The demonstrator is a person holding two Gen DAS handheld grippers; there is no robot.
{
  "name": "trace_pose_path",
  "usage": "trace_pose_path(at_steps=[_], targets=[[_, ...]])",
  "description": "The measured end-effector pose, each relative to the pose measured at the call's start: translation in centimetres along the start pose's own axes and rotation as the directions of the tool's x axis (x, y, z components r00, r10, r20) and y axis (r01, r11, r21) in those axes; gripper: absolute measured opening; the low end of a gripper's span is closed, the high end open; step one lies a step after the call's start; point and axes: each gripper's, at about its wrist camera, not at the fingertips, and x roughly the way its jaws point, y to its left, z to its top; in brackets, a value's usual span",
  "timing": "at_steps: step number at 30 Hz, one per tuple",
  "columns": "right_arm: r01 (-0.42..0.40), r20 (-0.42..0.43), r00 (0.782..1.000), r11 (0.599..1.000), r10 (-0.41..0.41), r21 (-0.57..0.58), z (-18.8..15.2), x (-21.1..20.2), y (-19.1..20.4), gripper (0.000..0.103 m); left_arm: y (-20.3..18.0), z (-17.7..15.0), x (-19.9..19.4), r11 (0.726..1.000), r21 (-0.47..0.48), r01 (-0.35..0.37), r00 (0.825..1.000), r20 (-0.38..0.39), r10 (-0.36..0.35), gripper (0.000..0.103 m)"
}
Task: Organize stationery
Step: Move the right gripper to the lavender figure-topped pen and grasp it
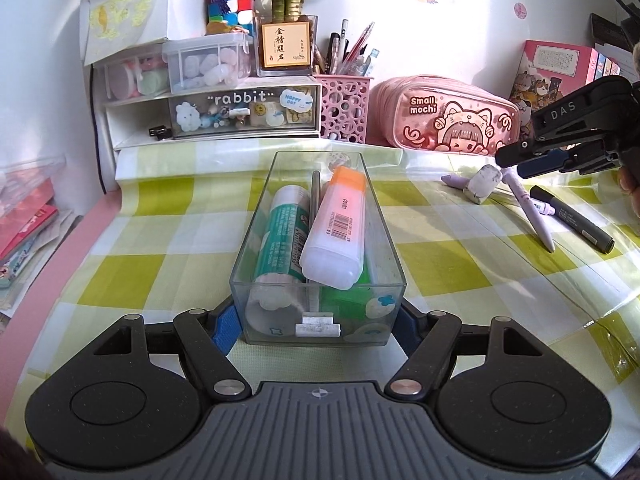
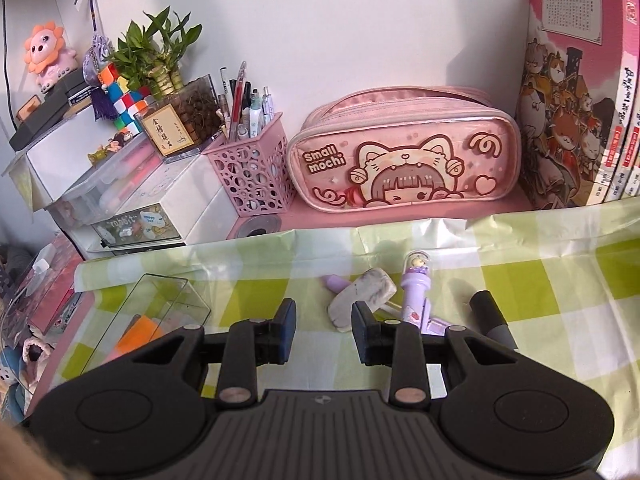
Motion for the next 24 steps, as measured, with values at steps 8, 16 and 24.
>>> trace_pose_path(at_steps=[8, 16, 24], targets=[[0.077, 0.027, 0.997, 0.995, -0.079, 0.058, -1.2, -1.7, -3.9, 0.013, -0.7, 0.1, 0.0, 0.999, -0.017, -0.035, 0.999, -0.001, 0.035, 0.072], [0.033, 0.0, 0.999, 0.999, -0.033, -0.017, -0.7, -1.2, -2.6, 0.013, -1.8, 0.1, 0.0, 0.997, -0.018, -0.078, 0.997, 0.005, 0.079, 0.072], [-0.261, -0.089, 0.963, 0.962, 0.254, -0.083, -0.2, -1.4, 4.7, 0.012, -2.8, 0.0, -0.1, 0.994, 0.01, -0.112, 0.994, 0.016, 0.112, 0.073]])
